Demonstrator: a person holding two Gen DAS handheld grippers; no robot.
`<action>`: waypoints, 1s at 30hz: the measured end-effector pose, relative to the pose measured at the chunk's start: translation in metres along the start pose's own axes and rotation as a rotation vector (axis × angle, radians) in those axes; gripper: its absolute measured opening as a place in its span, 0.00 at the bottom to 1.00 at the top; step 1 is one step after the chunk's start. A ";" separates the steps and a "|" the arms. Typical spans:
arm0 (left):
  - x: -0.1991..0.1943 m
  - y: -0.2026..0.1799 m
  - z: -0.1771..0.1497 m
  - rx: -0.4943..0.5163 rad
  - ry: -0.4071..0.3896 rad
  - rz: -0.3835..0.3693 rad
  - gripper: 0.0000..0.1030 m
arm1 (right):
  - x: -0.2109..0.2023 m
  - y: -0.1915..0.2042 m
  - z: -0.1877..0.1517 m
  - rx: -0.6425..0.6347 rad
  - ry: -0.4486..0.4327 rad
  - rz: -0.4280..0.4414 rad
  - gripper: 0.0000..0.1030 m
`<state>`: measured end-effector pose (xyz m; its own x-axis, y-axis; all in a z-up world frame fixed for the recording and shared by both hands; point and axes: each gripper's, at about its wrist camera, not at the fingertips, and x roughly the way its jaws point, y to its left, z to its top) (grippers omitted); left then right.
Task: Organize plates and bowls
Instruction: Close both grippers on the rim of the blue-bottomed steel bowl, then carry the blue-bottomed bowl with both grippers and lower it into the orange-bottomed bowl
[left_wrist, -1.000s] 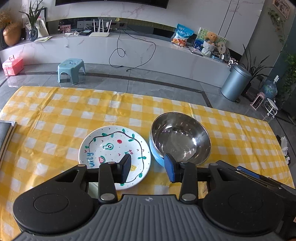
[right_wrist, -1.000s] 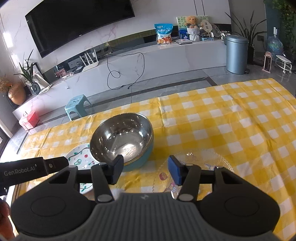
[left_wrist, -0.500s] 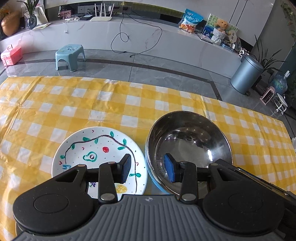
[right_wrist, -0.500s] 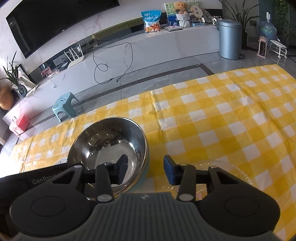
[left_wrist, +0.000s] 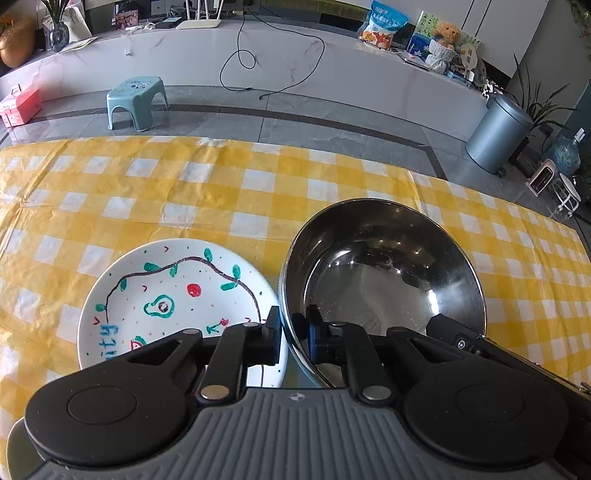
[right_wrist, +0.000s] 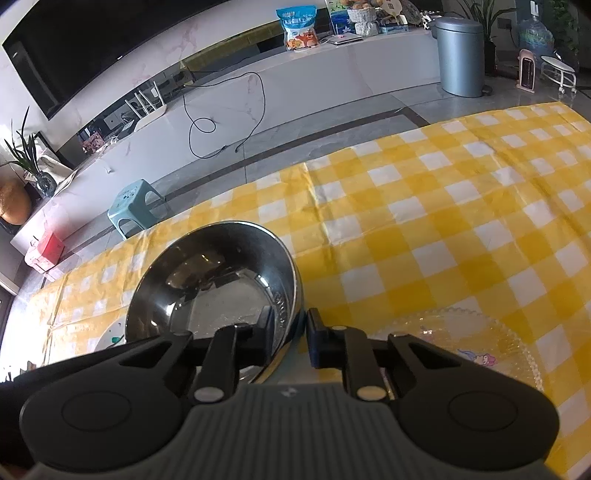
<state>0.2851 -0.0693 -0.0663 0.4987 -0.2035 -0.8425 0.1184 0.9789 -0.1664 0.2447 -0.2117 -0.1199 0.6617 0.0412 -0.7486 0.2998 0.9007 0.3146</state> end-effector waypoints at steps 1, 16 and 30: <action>-0.001 -0.001 0.000 -0.001 0.000 -0.002 0.13 | 0.000 0.000 0.000 0.003 0.002 -0.005 0.14; -0.069 -0.008 -0.026 0.067 -0.023 0.021 0.13 | -0.064 0.000 -0.025 -0.031 -0.007 0.013 0.12; -0.168 0.013 -0.100 0.035 -0.107 0.028 0.12 | -0.170 -0.001 -0.094 -0.062 -0.017 0.127 0.11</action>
<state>0.1169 -0.0208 0.0215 0.5912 -0.1786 -0.7865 0.1321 0.9834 -0.1240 0.0673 -0.1791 -0.0480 0.7031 0.1495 -0.6952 0.1704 0.9138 0.3688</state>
